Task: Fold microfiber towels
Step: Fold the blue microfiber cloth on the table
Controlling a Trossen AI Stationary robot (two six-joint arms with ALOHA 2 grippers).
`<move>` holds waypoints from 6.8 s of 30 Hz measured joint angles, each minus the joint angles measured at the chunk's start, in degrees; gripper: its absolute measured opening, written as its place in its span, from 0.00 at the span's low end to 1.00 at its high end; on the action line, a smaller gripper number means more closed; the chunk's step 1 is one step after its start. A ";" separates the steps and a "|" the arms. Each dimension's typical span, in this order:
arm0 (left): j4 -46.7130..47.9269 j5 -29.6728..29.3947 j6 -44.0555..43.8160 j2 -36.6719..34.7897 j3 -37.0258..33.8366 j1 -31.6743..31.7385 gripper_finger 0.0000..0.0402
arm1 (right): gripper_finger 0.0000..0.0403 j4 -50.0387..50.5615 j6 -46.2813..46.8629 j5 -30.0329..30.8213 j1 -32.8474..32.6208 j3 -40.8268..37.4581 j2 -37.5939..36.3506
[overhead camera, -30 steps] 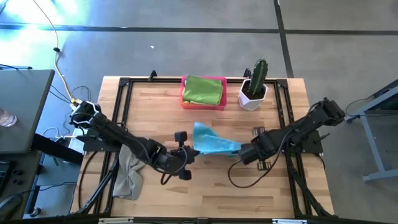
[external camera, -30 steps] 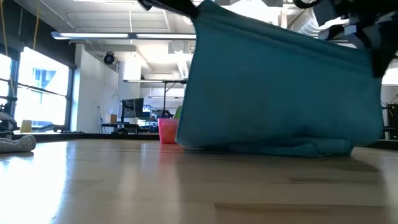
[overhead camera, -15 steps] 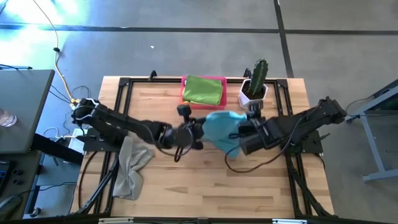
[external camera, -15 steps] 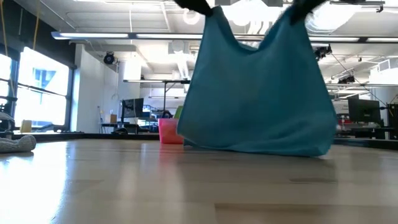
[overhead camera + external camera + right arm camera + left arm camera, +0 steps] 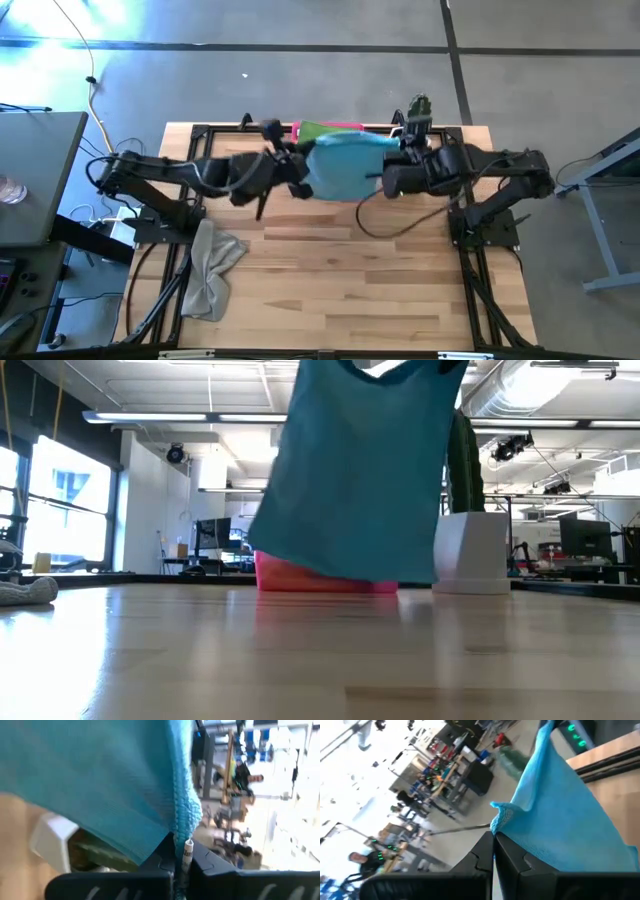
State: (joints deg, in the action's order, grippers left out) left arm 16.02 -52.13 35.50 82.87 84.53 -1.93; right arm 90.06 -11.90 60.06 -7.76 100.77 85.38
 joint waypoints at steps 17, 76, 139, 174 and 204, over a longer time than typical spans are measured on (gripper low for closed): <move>12.20 29.70 -48.61 1.58 -17.52 -11.19 0.00 | 0.00 -18.30 26.16 -47.91 -6.19 -22.71 0.07; 10.11 4.71 -78.88 15.35 -25.81 -14.45 0.00 | 0.17 -42.51 24.76 -48.40 4.81 -40.52 8.97; 31.79 23.74 -57.05 24.68 -15.25 -9.63 0.42 | 0.25 -45.64 45.11 -52.16 -3.29 -40.52 17.11; 12.16 41.65 -61.10 24.68 -20.04 -12.76 0.42 | 0.25 -64.34 65.16 -52.85 -10.22 -40.52 17.07; 9.45 46.35 -57.78 24.70 -15.76 -14.85 0.42 | 0.25 -64.56 85.02 -42.07 -18.12 -40.52 17.07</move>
State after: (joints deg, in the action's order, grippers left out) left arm 25.46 -5.79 -22.28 107.57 68.77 -16.78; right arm 25.50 73.11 17.99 -25.88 60.25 102.45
